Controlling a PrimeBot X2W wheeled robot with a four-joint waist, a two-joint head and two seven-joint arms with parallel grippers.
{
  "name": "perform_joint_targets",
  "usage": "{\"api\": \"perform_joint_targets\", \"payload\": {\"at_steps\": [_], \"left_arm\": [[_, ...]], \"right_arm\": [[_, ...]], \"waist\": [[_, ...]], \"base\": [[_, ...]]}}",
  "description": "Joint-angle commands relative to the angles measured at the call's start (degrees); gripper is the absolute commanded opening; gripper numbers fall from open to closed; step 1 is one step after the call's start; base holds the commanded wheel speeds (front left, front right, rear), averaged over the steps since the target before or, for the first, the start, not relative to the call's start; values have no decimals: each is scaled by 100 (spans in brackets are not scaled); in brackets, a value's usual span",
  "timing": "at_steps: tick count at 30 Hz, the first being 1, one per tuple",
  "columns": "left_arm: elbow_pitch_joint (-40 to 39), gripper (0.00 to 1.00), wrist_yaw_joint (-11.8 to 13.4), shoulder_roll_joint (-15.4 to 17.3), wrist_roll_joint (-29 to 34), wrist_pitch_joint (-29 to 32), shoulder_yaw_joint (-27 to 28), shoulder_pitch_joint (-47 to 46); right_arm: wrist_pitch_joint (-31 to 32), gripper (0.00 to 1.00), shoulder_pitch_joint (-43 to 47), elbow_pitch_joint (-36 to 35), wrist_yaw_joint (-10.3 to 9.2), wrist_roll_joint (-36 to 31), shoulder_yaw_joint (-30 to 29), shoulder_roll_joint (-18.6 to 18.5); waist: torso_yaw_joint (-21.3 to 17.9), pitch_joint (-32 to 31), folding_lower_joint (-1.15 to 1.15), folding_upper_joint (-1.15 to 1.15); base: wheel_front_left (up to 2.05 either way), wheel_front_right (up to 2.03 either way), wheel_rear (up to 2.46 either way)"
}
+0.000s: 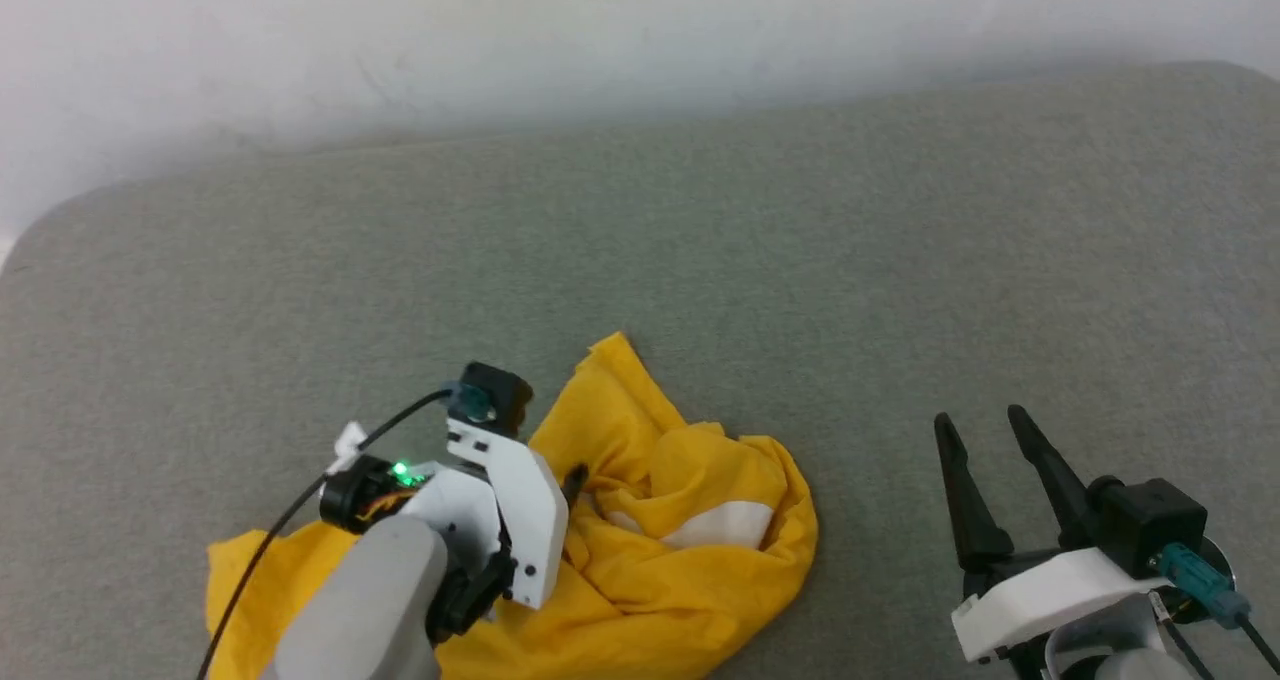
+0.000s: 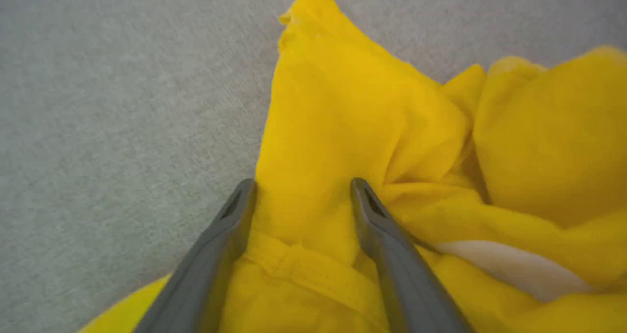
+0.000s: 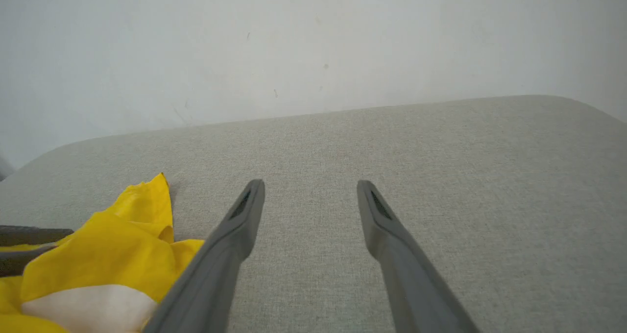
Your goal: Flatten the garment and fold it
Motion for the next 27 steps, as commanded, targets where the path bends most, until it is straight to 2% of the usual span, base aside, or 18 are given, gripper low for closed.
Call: {"api": "perform_joint_targets", "payload": {"at_steps": [1, 5, 6, 7, 8, 11, 14, 18, 22, 27], "left_arm": [[319, 100, -90, -30, -2, 299, -129, -132], [752, 100, -205, -67, -24, 702, -311, -237], [865, 62, -238, -90, -42, 807, -362, -260], [954, 36, -273, -113, -62, 886, -406, -286], [1009, 0, -302, -123, -63, 904, -441, -324], [1030, 0, -230, -128, 117, 536, -461, -550], [931, 0, -34, -193, 431, -203, -452, -924], [781, 0, 40, -561, 678, -1268, -497, -1473], [901, 0, -88, -963, 762, -1986, -766, -1850], [1391, 0, -367, -1131, 428, -1993, -1472, -1754]], "right_arm": [[-30, 100, -87, 27, -11, 43, 9, 11], [-40, 100, -111, 54, -11, 43, 38, 11], [-42, 100, -118, 62, -11, 44, 36, 11], [-45, 100, -125, 72, -11, 43, 31, 11], [-47, 100, -131, 80, -11, 44, 25, 11], [-52, 100, -137, 97, -11, 44, 1, 11], [-48, 100, -123, 119, -11, 28, -20, 11], [-25, 100, -135, 116, -11, 12, 12, 11], [-9, 100, -171, 94, -11, 3, 42, 11], [25, 100, -127, 93, -11, 12, 23, 11]], "waist": [[-205, 164, -1, 0], [-276, 187, -1, 0], [-286, 190, -1, 0], [-292, 187, -1, 0], [-296, 184, -1, 0], [-276, 147, -1, 0], [-220, 76, -1, 0], [-209, 19, -1, 0], [-339, 2, -1, 0], [-547, -3, -1, 0]], "base": [[0, 0, 0], [0, 0, 0], [0, 0, 0], [0, 0, 0], [0, 0, 0], [0, 0, 0], [0, 0, 0], [0, 0, 0], [0, 0, 0], [0, 0, 0]]}}
